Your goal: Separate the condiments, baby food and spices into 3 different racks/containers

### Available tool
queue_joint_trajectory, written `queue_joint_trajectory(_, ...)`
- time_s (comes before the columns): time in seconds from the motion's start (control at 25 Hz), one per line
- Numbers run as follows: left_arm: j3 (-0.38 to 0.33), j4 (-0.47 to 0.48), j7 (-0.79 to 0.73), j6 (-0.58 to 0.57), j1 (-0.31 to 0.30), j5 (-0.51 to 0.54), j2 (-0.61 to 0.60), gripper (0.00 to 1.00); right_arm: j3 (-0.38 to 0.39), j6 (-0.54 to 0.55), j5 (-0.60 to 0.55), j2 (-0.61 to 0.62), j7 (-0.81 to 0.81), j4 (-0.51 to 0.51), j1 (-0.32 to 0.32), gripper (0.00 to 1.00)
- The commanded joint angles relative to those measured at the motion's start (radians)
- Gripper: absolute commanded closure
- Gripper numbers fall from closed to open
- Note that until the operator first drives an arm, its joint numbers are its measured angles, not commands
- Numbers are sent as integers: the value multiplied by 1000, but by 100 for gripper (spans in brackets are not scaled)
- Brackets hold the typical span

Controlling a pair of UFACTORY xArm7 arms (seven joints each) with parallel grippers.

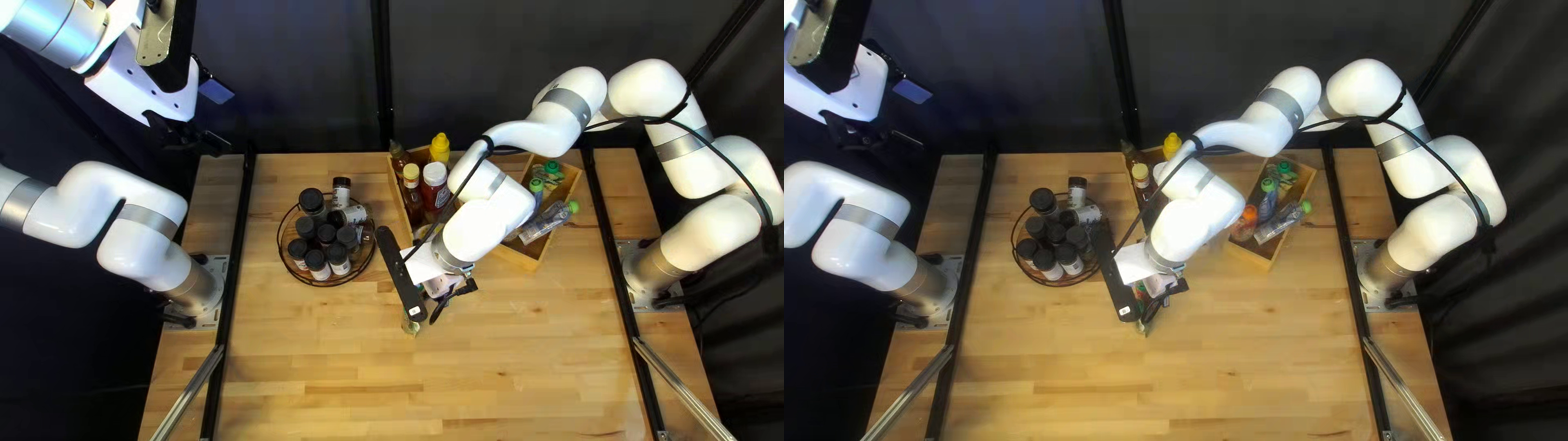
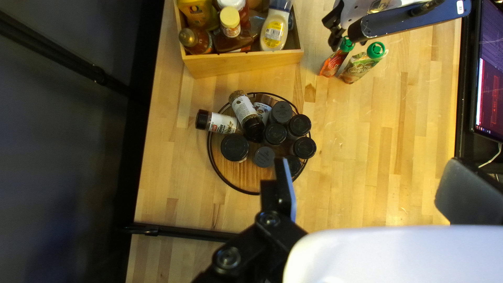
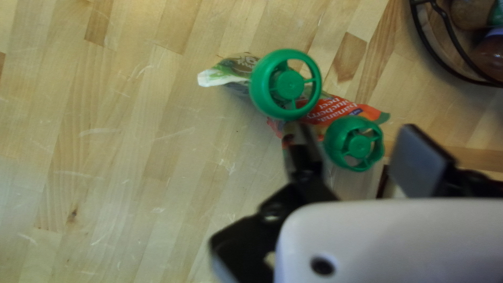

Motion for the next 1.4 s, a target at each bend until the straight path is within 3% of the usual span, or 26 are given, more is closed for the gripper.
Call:
queue_joint_trajectory(0.04, 0, 0, 0, 0, 0, 0, 0, 0, 86, 37, 39, 37, 20, -53, -57, 100)
queue_joint_trajectory(0.4, 0, 0, 0, 0, 0, 0, 0, 0, 344, 171, 194, 60, 62, -185, -235, 100)
queue_joint_trajectory(0.56, 0, 0, 0, 0, 0, 0, 0, 0, 481, 243, 259, 25, 106, -280, -361, 100)
queue_joint_trajectory(0.76, 0, 0, 0, 0, 0, 0, 0, 0, 593, 302, 305, -30, 187, -397, -498, 100)
queue_joint_trajectory(1.4, 0, 0, 0, 0, 0, 0, 0, 0, 745, 399, 334, -184, 408, -660, -800, 100)
